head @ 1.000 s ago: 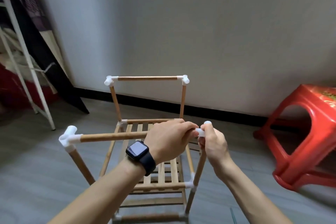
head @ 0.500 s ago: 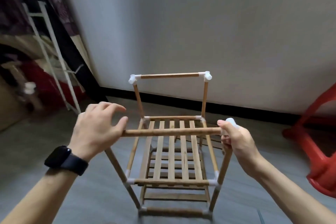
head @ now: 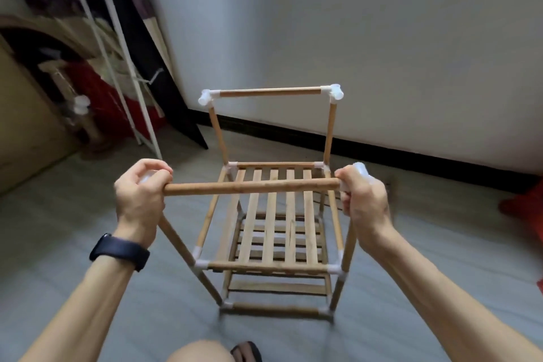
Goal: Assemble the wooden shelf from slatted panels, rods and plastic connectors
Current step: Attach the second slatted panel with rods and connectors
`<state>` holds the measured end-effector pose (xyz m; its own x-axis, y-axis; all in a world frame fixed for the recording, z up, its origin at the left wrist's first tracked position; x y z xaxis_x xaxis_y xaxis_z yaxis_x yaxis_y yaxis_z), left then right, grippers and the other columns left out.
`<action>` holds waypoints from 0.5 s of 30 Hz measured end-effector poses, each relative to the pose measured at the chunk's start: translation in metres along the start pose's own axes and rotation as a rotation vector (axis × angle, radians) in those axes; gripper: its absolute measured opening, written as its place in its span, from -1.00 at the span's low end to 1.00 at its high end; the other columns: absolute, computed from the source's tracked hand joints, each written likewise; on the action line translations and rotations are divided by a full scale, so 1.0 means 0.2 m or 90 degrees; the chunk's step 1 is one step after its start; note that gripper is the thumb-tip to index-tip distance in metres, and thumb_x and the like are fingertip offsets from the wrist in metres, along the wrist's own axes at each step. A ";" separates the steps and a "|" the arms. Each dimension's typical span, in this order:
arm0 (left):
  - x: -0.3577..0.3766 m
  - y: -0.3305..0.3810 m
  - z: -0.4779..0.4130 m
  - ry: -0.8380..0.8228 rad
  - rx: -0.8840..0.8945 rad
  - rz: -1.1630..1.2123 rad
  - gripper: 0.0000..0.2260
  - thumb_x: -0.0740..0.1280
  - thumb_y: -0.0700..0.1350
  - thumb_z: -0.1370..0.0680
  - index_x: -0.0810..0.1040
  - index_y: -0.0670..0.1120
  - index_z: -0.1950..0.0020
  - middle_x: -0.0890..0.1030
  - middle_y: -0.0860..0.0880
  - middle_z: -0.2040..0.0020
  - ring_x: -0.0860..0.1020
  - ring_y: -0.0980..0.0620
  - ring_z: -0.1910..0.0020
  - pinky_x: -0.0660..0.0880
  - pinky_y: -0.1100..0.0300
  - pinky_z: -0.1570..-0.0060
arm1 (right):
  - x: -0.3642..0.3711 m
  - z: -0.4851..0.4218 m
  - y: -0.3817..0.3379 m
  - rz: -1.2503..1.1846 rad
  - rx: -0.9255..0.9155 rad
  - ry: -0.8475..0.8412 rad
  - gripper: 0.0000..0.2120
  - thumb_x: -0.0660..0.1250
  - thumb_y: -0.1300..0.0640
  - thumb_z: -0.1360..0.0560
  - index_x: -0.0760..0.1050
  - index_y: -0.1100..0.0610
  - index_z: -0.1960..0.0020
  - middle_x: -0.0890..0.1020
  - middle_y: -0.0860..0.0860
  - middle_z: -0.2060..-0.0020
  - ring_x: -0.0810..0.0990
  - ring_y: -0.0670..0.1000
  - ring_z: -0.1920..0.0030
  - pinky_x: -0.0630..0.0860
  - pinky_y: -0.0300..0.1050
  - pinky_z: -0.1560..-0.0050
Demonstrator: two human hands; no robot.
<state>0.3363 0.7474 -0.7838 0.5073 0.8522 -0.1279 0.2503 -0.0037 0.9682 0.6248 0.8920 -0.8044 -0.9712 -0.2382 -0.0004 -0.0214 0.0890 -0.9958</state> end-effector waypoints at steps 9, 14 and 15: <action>-0.10 -0.02 -0.27 0.040 -0.031 -0.063 -0.87 0.32 -0.03 -0.38 0.60 -0.02 0.15 0.64 -0.13 0.19 0.56 -0.10 0.33 0.46 0.18 0.35 | 0.34 -0.35 0.02 0.061 -0.034 -0.026 -0.72 0.19 -0.17 -0.41 0.34 0.01 0.32 0.35 -0.12 0.51 0.30 -0.06 0.45 0.28 -0.03 0.33; -0.09 0.01 -0.25 0.062 0.094 -0.451 -0.76 0.23 -0.07 -0.62 0.57 -0.04 -0.24 0.56 -0.11 -0.24 0.42 -0.17 -0.31 0.33 0.01 -0.25 | 0.29 -0.30 0.01 0.150 -0.106 -0.046 -0.58 0.14 -0.24 -0.62 0.41 0.05 0.22 0.46 -0.05 0.41 0.42 -0.01 0.39 0.40 -0.07 0.27; -0.07 0.03 -0.22 0.088 0.179 -0.516 -0.71 0.20 -0.06 -0.61 0.54 -0.07 -0.29 0.51 -0.13 -0.31 0.36 -0.17 -0.37 0.27 -0.07 -0.33 | 0.26 -0.27 0.03 0.191 -0.135 -0.060 -0.56 0.08 -0.26 -0.64 0.44 0.07 0.13 0.52 0.00 0.34 0.49 0.01 0.35 0.43 -0.17 0.27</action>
<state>0.2953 0.7581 -0.7666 -0.0156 0.7034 -0.7106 0.6954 0.5183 0.4978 0.5607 0.9329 -0.8049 -0.9160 -0.2586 -0.3067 0.2016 0.3642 -0.9092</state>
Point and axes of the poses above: each hand's wrist, its own z-axis away from the middle knuckle, its own x-axis out of the palm, y = z × x, the point moved 2 cm from there along -z, towards the middle knuckle
